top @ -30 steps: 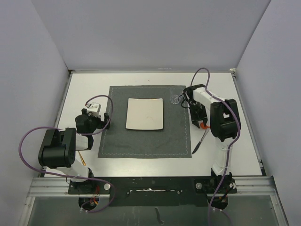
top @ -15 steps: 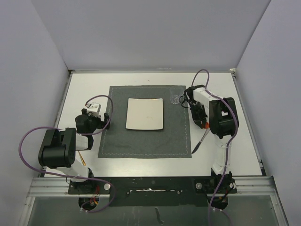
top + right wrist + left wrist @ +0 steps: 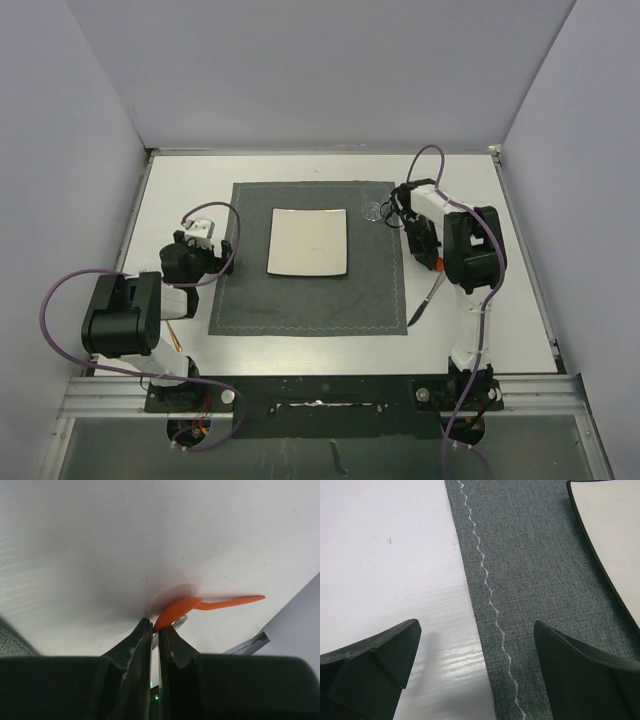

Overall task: Set the dinner table for one person
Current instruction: Pick up the spoon from the center of the board.

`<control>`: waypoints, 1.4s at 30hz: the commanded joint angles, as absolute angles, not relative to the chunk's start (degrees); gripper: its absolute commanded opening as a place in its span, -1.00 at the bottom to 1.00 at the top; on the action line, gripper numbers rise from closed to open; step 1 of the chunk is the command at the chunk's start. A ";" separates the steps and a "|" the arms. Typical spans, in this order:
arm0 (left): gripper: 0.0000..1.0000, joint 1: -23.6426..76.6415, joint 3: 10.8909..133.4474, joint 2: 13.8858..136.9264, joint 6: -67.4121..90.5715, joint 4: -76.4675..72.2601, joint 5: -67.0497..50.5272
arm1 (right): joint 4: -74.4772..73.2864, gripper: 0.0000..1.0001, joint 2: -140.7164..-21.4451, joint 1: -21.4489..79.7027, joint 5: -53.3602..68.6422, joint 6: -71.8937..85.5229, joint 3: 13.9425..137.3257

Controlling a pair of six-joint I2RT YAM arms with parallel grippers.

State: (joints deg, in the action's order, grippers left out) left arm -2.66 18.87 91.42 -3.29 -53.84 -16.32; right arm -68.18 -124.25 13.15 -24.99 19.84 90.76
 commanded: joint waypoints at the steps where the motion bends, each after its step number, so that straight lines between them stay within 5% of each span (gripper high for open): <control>1: 0.96 -2.73 18.81 91.93 -3.08 -58.41 -16.84 | -68.17 -1.00 -119.47 13.01 -27.69 19.78 93.20; 27: 0.96 -2.78 18.81 91.91 -3.08 -58.41 -16.87 | -81.35 -1.00 -109.19 18.96 -23.50 24.61 107.18; 42: 0.96 -2.78 18.81 91.93 -3.08 -58.43 -16.85 | -85.02 -1.00 -108.86 21.74 -5.32 28.92 114.91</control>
State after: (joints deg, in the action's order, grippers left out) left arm -2.66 18.87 91.42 -3.29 -53.84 -16.32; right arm -82.28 -110.15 21.58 -10.55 27.57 108.53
